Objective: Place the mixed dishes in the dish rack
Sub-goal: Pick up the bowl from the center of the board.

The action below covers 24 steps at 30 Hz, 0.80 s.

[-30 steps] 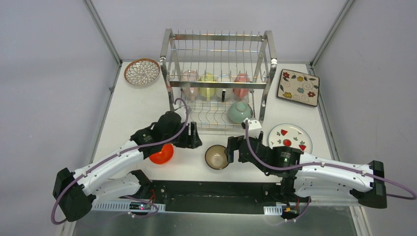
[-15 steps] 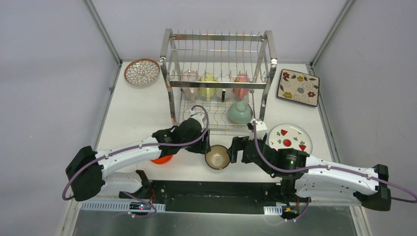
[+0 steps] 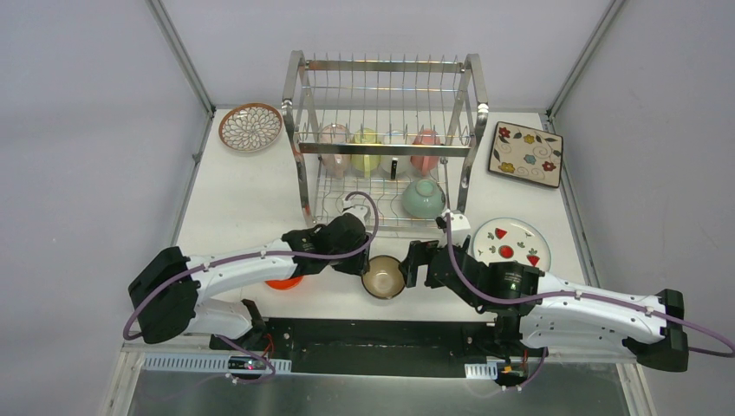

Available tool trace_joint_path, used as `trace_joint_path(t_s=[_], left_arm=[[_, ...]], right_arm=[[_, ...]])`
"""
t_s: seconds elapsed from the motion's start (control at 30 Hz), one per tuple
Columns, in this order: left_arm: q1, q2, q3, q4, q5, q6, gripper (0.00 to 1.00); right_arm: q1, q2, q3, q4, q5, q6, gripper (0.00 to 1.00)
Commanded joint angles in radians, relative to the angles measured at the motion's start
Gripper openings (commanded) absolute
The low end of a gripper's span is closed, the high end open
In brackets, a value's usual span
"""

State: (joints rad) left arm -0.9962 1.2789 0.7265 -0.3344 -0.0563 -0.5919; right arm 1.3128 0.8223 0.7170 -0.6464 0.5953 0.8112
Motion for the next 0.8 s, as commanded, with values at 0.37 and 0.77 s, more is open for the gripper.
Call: trace_joint_path(t_s=[0.37,0.77], left_arm=[[-0.012,0.028,0.038,0.026,0.001,0.001,0.15],[-0.001,-0.198,-0.031,0.070,-0.010,-0.106,0.00]], right_arm=[[-0.002,0.012,-0.015,0.071,-0.003,0.016,1.00],[0.000,-0.024,-0.069,0.196,-0.054,0.058,1.00]])
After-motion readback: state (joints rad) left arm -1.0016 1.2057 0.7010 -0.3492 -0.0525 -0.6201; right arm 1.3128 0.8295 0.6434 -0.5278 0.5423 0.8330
